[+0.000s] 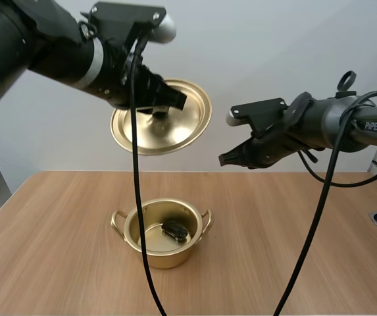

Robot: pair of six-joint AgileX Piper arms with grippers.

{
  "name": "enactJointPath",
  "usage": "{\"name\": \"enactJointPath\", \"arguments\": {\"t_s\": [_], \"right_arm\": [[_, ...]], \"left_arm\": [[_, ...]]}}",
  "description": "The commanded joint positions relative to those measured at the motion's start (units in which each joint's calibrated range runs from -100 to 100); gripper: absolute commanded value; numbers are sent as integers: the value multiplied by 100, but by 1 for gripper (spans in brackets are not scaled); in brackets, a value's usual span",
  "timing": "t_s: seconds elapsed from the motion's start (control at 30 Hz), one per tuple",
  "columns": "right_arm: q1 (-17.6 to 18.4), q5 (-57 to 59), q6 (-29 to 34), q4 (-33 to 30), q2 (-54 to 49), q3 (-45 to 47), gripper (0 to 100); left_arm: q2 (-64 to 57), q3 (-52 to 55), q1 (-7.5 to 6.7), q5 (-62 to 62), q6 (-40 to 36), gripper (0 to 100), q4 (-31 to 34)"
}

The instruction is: Open the pot, put the car inside, and close it

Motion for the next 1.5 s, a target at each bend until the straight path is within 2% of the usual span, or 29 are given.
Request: {"name": "enactJointPath", "arguments": {"t_s": [0.0, 0.13, 0.3, 0.63, 0.7, 0.83, 0.9, 1.0, 1.23, 1.3, 1.37, 1.47], "right_arm": [[-711, -16, -3, 79, -2, 1, 0], [-711, -39, -39, 403, -2, 1, 0], [-711, -125, -195, 519, -2, 1, 0], [-704, -167, -591, 910, -2, 1, 0], [-704, -167, -643, 980, -2, 1, 0], [-704, -167, -715, 1041, -2, 1, 0], [-704, -133, -712, 1029, -2, 1, 0], [-704, -97, -801, 1029, -2, 1, 0], [-704, -53, -813, 1029, -2, 1, 0], [-704, -17, -813, 1029, -2, 1, 0], [-704, 24, -813, 1029, -2, 1, 0], [-704, 43, -813, 1029, -2, 1, 0]], "left_arm": [[99, 683, 1, -300, 105, 0, 71], [594, 1366, 1, -661, 307, 0, 60], [1356, 1904, 1, -987, 550, 0, 0], [2033, 2056, 1, -1128, 806, 0, -83], [2108, 2056, -69, -1125, 874, 0, -83], [2268, 2056, -296, -1229, 824, 0, -83], [2330, 2056, -384, -1455, 633, 0, 97], [2331, 2095, -404, -1649, 404, 0, 539], [2331, 2207, -420, -1766, 342, 0, 644], [2331, 2208, -420, -1766, 362, 6, 644], [2331, 2208, -420, -1801, 387, 23, 620], [2317, 2208, -420, -1895, 378, 61, 620]]}}
